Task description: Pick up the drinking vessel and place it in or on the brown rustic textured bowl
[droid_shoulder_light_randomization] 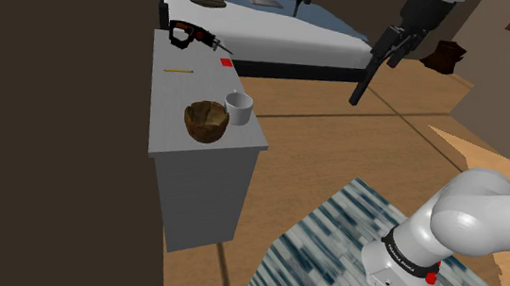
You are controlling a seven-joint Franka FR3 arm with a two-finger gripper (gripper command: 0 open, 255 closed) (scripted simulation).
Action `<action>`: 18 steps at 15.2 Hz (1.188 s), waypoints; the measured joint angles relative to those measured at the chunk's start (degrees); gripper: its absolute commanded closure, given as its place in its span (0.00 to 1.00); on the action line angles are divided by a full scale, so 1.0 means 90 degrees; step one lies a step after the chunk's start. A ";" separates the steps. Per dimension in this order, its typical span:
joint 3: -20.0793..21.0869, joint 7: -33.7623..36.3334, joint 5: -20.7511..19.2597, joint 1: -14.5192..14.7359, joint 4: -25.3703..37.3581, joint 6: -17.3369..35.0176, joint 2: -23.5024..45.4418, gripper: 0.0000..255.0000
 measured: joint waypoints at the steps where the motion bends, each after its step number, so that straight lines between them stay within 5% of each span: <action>1: 0.0000 0.0000 0.0000 0.0000 0.0000 0.0000 0.0000 0.00; 18: 0.0750 0.0885 0.0056 0.0080 0.0909 0.2056 0.3435 0.00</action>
